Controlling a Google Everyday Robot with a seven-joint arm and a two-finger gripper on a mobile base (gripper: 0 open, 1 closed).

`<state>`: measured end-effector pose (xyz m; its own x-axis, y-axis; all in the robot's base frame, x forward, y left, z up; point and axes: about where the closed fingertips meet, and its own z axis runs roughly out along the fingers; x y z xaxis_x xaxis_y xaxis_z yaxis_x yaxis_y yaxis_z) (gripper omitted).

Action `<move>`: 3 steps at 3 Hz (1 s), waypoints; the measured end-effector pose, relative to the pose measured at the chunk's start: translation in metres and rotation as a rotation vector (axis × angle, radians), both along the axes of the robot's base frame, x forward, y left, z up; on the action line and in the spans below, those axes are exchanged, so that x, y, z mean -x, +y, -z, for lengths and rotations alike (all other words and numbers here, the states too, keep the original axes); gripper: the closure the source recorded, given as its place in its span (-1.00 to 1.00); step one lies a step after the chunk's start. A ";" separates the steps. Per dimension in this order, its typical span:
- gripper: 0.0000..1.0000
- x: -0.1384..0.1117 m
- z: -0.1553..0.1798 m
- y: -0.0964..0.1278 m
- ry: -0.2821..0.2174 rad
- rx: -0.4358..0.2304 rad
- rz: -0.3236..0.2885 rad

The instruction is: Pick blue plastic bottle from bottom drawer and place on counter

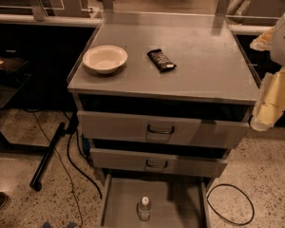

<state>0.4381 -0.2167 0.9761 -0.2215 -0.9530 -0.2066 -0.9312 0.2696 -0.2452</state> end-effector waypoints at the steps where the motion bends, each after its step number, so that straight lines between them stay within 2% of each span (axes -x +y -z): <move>1: -1.00 0.000 0.000 0.000 0.000 0.000 0.000; 2: -1.00 0.006 0.015 0.000 -0.003 -0.022 0.015; 3: -1.00 0.021 0.050 0.001 -0.011 -0.068 0.050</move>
Offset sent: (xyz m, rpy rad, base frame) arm -0.0149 -0.0026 -0.0441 0.0569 0.0122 -0.0393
